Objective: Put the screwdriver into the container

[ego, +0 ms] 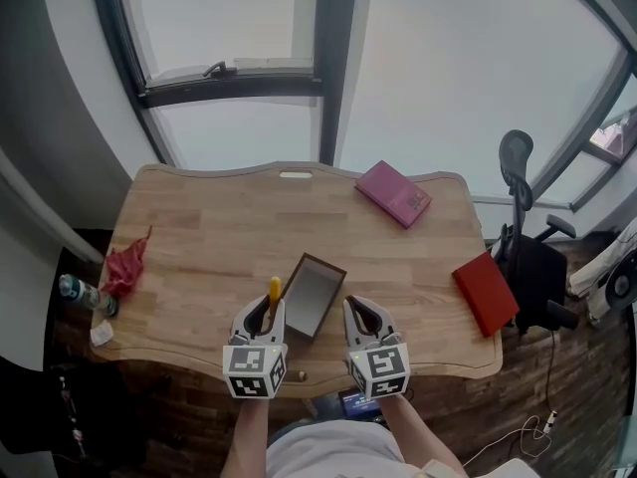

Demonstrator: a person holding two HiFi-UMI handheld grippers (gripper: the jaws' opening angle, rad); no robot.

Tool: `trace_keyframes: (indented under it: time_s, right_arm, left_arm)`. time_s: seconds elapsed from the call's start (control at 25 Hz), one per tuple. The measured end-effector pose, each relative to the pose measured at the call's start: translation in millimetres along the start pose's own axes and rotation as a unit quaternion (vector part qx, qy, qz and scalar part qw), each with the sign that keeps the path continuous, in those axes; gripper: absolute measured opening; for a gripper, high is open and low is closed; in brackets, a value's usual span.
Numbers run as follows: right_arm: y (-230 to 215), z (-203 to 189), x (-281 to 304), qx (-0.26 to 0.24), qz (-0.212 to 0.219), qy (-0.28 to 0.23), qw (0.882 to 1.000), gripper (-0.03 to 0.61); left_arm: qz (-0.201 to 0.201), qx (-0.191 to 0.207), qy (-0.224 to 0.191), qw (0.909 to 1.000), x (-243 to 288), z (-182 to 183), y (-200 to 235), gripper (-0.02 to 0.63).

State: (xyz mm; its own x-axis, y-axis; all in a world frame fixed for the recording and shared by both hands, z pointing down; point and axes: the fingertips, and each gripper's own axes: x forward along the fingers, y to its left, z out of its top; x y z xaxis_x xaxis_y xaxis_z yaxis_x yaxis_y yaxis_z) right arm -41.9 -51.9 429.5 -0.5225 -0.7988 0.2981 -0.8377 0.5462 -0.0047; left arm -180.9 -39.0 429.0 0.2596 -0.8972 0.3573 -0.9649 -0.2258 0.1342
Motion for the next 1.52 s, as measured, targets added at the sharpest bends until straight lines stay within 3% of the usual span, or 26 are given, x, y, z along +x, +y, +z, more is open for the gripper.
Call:
trace_keyframes:
  time_s: [1.52]
  right_arm:
    - [-37.8, -36.8, 41.5, 0.045, -0.014, 0.048, 0.998, 0.032]
  left_arm:
    - [-0.049, -0.024, 0.090, 0.9945, 76.1, -38.9, -10.3, 0.080]
